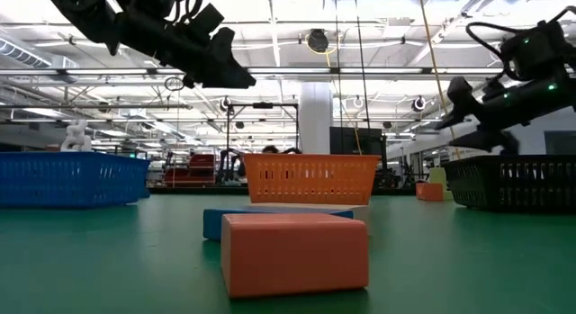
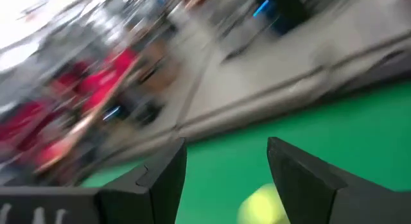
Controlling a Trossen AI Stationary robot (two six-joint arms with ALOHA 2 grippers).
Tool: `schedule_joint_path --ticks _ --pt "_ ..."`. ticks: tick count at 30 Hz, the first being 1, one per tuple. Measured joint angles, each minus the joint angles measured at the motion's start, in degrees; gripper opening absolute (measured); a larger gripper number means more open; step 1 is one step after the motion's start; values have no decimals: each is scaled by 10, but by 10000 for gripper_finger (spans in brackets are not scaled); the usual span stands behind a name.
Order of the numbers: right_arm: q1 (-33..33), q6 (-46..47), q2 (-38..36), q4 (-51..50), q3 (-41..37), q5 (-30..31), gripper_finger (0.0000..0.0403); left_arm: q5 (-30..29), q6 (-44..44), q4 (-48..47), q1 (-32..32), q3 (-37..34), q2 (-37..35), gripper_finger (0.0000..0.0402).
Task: Sort & place blocks by color
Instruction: Put the top green block into the black bin
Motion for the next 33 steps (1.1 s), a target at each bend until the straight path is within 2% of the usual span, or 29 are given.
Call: schedule_joint_path --ticks 3,5,11,16,20,23,26,30,33 --pt "21 19 0 29 0 -98 210 0 -1 -3 0 0 0 127" --pt "34 34 0 56 0 -127 210 0 0 -2 0 0 0 127" --pt "48 53 0 149 0 -121 210 0 6 17 1 0 0 127" --pt "48 53 0 222 0 -63 210 1 2 22 1 0 0 127" --pt "48 7 0 248 0 -66 210 1 11 23 1 0 0 127" --pt "53 -88 1 230 0 -72 210 1 38 33 1 0 0 127" --pt "57 -160 1 187 13 -50 210 1 58 40 1 0 0 127" --pt "61 -240 4 40 63 2 210 1 60 46 3 0 0 127" --pt "61 -267 11 -72 111 46 210 1 56 46 9 0 0 127"
